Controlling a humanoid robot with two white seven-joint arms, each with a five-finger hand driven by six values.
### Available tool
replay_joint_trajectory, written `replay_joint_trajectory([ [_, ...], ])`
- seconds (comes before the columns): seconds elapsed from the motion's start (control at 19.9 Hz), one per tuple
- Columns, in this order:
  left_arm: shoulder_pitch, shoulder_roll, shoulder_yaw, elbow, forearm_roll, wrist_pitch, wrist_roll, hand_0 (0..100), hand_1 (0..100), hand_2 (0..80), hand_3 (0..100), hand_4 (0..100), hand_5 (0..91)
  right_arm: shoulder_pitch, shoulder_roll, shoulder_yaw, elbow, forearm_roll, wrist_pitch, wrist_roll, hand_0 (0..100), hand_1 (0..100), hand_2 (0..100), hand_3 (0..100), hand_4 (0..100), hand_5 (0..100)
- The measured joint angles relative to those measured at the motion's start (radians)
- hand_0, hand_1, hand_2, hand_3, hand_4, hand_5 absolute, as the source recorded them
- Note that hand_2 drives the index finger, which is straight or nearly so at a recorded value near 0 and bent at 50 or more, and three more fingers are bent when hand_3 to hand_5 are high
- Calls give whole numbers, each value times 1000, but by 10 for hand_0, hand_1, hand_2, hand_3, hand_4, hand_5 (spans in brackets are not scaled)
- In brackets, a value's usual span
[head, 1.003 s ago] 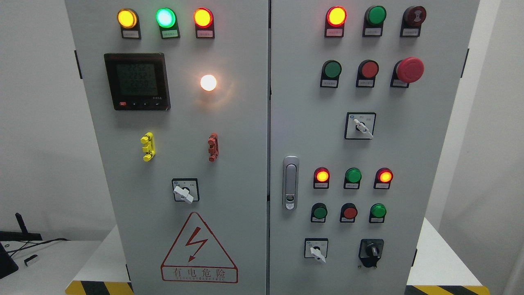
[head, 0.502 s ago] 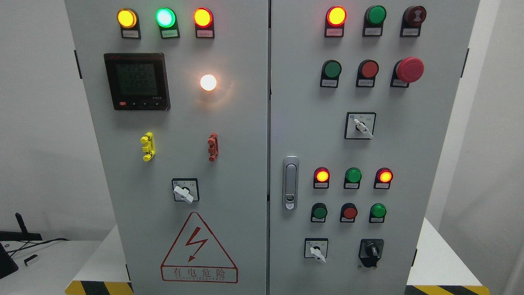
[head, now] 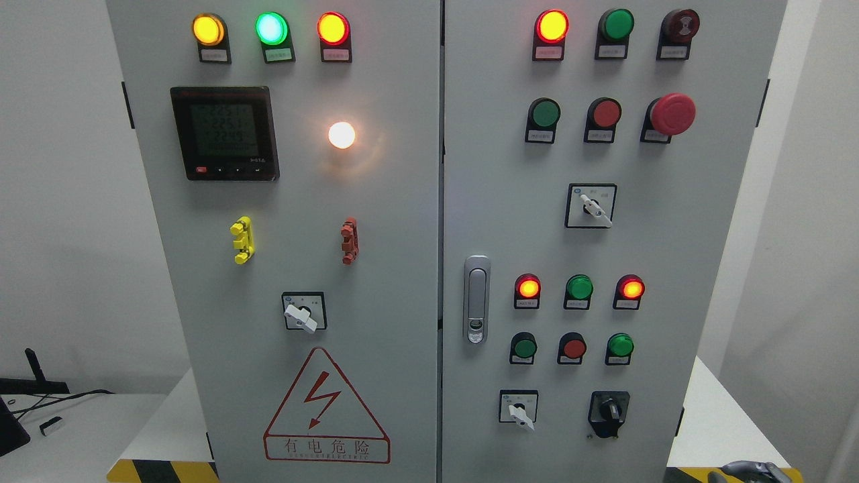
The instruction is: Trip black knob to open circuit
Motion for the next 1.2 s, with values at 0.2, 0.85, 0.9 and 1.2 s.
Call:
replay_joint_trajectory([
  [0.2, 0, 0, 0, 0, 0, 0, 0, 120, 389, 0, 0, 0, 0, -43, 5, 32, 22, 6, 12, -15, 251, 732, 446, 1000, 1000, 931],
  [0.85, 0, 0, 0, 0, 0, 0, 0, 120, 389, 0, 0, 0, 0, -114, 36, 143, 60, 18, 31, -65, 281, 716, 449, 1000, 1000, 932],
  [0.9, 0, 0, 0, 0, 0, 0, 0, 120, 389, 0, 0, 0, 0, -115, 38, 148, 61, 20, 31, -66, 283, 716, 452, 1000, 1000, 932],
  [1.2, 0, 0, 0, 0, 0, 0, 0, 120, 389, 0, 0, 0, 0, -121, 49, 174, 66, 31, 31, -70, 292, 714, 452, 1000, 1000, 932],
])
